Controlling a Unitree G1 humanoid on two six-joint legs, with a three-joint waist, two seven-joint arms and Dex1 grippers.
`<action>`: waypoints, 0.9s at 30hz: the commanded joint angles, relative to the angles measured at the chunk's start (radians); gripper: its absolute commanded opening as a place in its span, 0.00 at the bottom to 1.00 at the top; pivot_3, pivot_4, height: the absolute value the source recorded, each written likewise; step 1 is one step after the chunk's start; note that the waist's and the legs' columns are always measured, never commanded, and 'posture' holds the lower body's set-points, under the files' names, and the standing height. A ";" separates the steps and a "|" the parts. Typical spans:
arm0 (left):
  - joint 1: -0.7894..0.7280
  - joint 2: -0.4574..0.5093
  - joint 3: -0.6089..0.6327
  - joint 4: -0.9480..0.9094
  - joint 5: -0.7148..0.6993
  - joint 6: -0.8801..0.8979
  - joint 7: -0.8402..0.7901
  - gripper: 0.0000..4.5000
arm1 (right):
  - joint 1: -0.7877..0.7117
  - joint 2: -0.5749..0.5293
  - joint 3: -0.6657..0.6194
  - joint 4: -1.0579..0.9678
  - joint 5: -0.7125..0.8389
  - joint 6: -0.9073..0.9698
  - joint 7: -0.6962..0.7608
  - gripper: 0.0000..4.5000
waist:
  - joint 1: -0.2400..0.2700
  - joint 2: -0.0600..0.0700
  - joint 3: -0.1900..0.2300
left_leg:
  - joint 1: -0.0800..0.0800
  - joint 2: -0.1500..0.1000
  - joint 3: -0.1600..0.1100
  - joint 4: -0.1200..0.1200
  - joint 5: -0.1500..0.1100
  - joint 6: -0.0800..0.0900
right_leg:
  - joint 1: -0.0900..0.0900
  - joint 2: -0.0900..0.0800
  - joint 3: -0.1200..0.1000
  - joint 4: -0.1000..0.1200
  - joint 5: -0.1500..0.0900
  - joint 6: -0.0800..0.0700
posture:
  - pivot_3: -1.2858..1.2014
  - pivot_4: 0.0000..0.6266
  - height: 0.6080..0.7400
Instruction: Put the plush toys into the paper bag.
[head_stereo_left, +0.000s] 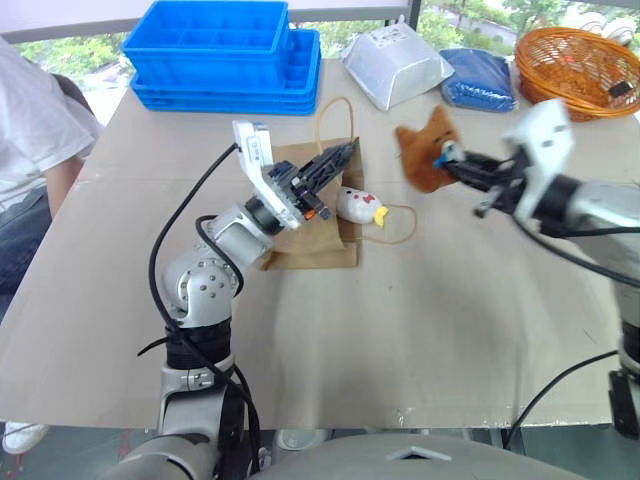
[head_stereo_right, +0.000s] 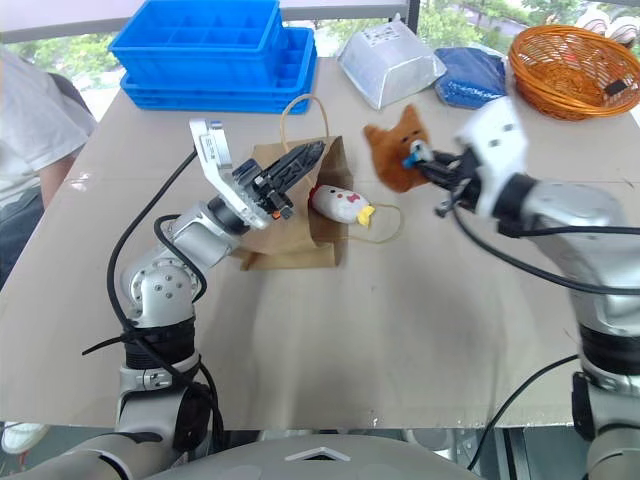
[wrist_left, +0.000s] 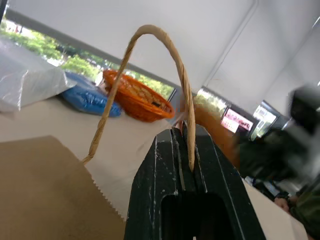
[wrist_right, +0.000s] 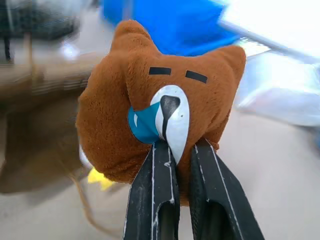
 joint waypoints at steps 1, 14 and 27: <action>-0.019 -0.003 0.017 -0.037 -0.028 -0.010 0.006 0.00 | -0.059 0.048 0.157 0.128 -0.110 -0.138 0.083 0.01 | -0.001 0.000 0.000 | -0.001 0.000 0.000 0.000 0.000 0.000 | -0.001 -0.001 0.000 -0.001 0.000 0.000 | 0.52 0.24 1.00; 0.059 0.009 -0.008 -0.106 -0.016 -0.005 0.018 0.00 | -0.290 0.382 0.402 0.547 -0.275 -0.491 0.334 0.01 | -0.010 0.000 0.000 | -0.007 -0.001 0.000 0.000 0.001 -0.001 | -0.009 -0.002 -0.001 0.002 0.000 0.000 | 0.52 0.24 1.00; 0.155 0.109 0.024 -0.114 0.010 -0.047 -0.093 0.00 | -0.174 0.279 0.283 0.390 -0.303 -0.470 0.391 0.88 | -0.004 0.000 0.000 | -0.008 -0.001 -0.003 0.000 0.001 -0.002 | -0.009 -0.004 -0.003 0.002 0.000 0.000 | 0.52 0.24 1.00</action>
